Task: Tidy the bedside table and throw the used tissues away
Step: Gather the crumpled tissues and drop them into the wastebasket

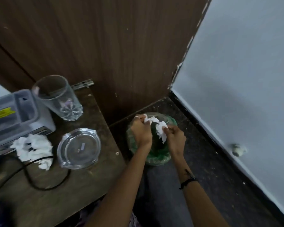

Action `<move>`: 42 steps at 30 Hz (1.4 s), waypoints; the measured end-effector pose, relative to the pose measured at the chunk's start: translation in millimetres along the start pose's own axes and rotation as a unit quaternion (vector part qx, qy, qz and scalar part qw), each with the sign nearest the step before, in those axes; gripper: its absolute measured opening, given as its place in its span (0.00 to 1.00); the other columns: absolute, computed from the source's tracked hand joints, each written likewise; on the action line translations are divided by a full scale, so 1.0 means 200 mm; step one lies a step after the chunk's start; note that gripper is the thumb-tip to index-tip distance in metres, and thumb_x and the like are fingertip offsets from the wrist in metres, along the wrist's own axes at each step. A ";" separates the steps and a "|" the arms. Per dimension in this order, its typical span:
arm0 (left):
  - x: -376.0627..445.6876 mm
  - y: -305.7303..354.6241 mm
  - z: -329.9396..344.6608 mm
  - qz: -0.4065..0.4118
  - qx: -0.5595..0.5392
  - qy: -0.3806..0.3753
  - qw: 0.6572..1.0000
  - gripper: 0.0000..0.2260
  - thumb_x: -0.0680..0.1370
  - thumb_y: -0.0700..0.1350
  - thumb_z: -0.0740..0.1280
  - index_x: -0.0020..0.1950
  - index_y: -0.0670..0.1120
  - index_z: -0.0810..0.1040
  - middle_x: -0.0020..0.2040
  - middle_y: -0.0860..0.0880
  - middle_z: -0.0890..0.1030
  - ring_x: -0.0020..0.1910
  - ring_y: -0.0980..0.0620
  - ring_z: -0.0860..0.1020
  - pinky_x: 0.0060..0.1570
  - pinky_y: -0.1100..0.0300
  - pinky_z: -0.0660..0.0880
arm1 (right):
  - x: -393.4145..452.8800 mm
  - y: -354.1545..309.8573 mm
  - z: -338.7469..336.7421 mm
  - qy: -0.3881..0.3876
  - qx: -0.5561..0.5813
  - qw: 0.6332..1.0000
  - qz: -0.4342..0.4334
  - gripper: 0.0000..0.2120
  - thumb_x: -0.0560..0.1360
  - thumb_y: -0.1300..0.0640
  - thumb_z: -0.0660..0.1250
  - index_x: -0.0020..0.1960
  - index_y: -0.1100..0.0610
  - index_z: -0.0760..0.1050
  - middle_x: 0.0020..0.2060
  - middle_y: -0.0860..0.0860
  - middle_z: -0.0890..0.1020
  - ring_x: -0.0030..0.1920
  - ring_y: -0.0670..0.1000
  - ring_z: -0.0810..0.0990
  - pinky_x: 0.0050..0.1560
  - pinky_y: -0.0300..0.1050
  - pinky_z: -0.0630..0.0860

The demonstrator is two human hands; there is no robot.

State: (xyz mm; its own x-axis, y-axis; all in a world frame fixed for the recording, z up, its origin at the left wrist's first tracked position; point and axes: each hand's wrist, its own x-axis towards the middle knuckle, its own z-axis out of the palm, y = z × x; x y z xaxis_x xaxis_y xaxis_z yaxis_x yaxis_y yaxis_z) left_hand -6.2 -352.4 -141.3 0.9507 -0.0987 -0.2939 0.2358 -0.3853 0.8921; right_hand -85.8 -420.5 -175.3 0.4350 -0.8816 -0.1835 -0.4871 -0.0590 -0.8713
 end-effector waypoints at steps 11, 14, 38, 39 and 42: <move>0.10 -0.22 0.19 -0.141 0.091 -0.181 0.969 0.21 0.76 0.34 0.63 0.68 0.42 0.68 0.66 0.39 0.73 0.63 0.42 0.74 0.56 0.56 0.71 | 0.15 0.22 0.16 -0.085 -0.125 0.986 0.071 0.12 0.75 0.50 0.64 0.39 0.56 0.79 0.34 0.53 0.81 0.39 0.53 0.79 0.41 0.45 0.73; 0.06 -0.16 0.17 -0.135 0.055 -0.145 0.979 0.16 0.77 0.34 0.59 0.64 0.41 0.72 0.62 0.41 0.77 0.59 0.45 0.76 0.43 0.64 0.70 | 0.11 0.20 0.15 -0.056 -0.112 0.990 0.068 0.11 0.75 0.53 0.63 0.42 0.56 0.81 0.36 0.53 0.83 0.40 0.53 0.81 0.44 0.48 0.76; -0.55 0.02 -1.46 0.062 -0.155 0.157 0.973 0.08 0.77 0.38 0.63 0.43 0.50 0.79 0.41 0.48 0.83 0.41 0.54 0.82 0.43 0.60 0.78 | -1.12 -0.86 0.37 -0.286 0.082 0.935 -0.191 0.05 0.75 0.54 0.66 0.43 0.53 0.79 0.26 0.47 0.78 0.29 0.46 0.76 0.37 0.49 0.74; -0.52 0.01 -1.51 0.065 -0.134 0.166 0.975 0.08 0.77 0.39 0.64 0.43 0.50 0.79 0.42 0.47 0.83 0.42 0.51 0.82 0.46 0.55 0.78 | -1.16 -0.88 0.41 -0.295 0.064 0.932 -0.199 0.06 0.75 0.53 0.65 0.44 0.53 0.79 0.26 0.47 0.77 0.28 0.45 0.76 0.37 0.48 0.73; -0.42 -0.02 -1.64 0.075 -0.060 0.181 0.979 0.05 0.77 0.40 0.65 0.48 0.46 0.80 0.45 0.47 0.83 0.46 0.51 0.81 0.51 0.54 0.77 | -1.20 -0.91 0.50 -0.297 -0.023 0.931 -0.213 0.07 0.76 0.52 0.64 0.46 0.52 0.79 0.29 0.45 0.79 0.30 0.38 0.77 0.34 0.41 0.69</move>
State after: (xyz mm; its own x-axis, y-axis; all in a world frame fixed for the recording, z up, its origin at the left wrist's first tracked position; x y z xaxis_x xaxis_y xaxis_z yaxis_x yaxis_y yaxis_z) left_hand -20.3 -41.5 -7.1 0.9803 0.1945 -0.0351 0.0895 -0.2784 0.9563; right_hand -26.2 -151.9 -18.2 0.9313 -0.3596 -0.0581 -0.2015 -0.3755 -0.9046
